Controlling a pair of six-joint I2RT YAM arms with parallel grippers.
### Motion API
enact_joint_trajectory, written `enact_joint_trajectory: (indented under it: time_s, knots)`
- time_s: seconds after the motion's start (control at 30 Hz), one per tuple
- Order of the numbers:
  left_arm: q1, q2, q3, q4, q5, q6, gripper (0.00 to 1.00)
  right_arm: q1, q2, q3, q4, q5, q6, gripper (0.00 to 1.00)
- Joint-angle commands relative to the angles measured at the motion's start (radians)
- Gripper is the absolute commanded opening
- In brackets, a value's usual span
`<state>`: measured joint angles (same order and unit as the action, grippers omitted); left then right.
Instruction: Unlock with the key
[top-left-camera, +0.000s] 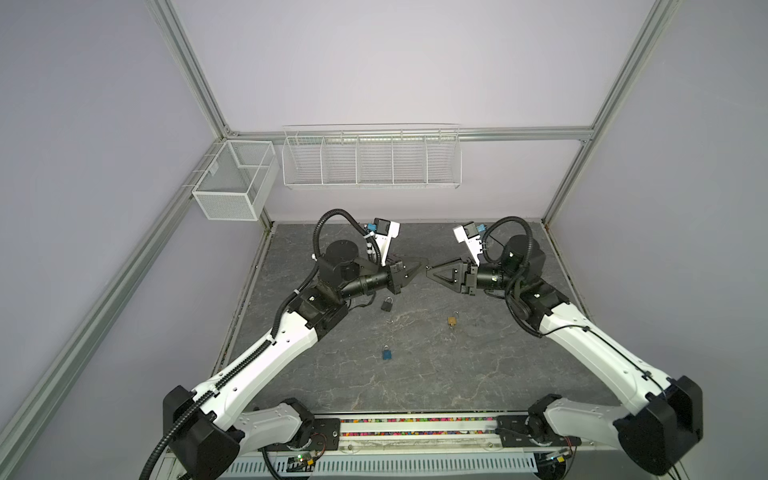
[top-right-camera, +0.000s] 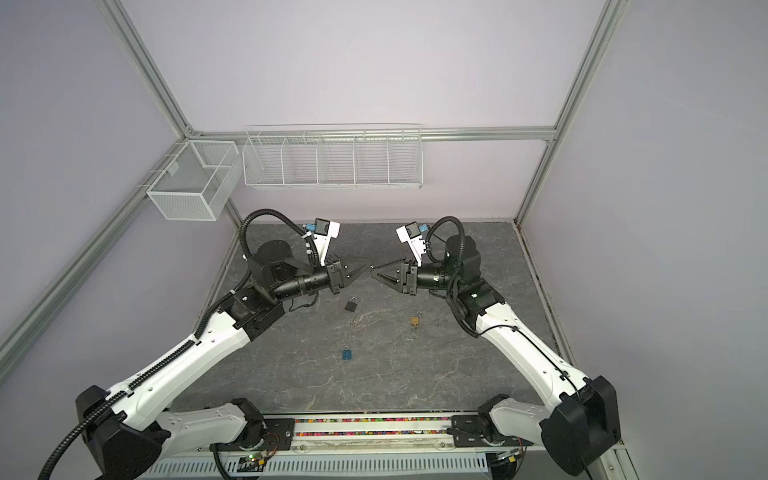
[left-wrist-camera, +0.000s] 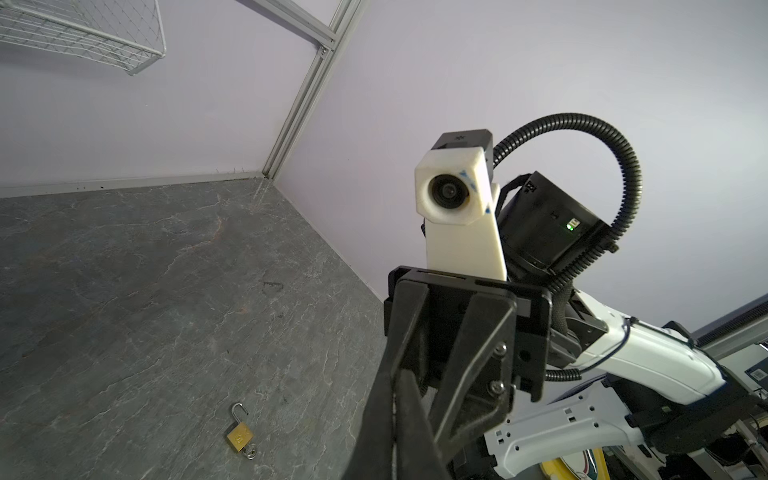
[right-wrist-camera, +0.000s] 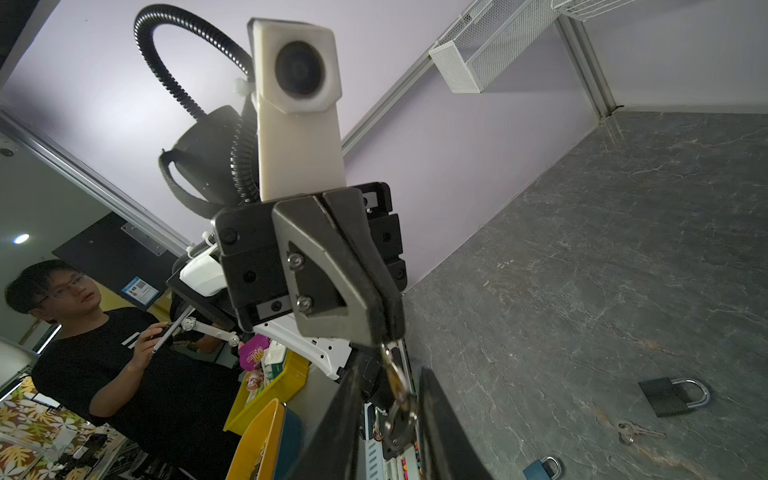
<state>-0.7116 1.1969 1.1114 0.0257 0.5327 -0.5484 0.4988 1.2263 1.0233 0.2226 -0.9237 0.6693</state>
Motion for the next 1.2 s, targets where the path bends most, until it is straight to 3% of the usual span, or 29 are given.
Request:
enact_joint_trajectory:
  time_s: [0.0, 0.47, 0.83, 0.87, 0.93, 1.03, 1.17]
  knots:
    - [0.006, 0.0, -0.005, 0.019, 0.018, -0.001, 0.0, -0.005, 0.006, 0.009, 0.033, -0.027, 0.004, 0.24]
    - [0.009, -0.007, -0.01, 0.009, 0.016, 0.009, 0.0, -0.008, 0.006, 0.01, 0.04, -0.03, -0.006, 0.06]
    - [0.03, -0.018, -0.021, 0.027, 0.02, 0.001, 0.0, -0.01, -0.005, 0.026, -0.025, -0.013, -0.04, 0.06]
    - [0.033, -0.018, -0.021, 0.025, 0.021, -0.004, 0.02, -0.009, -0.004, 0.035, -0.063, 0.008, -0.055, 0.06]
    - [0.051, -0.022, -0.021, 0.019, 0.02, -0.023, 0.28, -0.011, 0.0, 0.049, -0.127, 0.031, -0.078, 0.06]
    - [0.076, -0.047, -0.04, 0.033, 0.011, -0.063, 0.48, -0.013, 0.007, 0.061, -0.193, 0.061, -0.097, 0.06]
    - [0.081, -0.09, -0.056, -0.028, -0.063, -0.077, 0.56, -0.013, 0.004, 0.075, -0.321, 0.138, -0.15, 0.06]
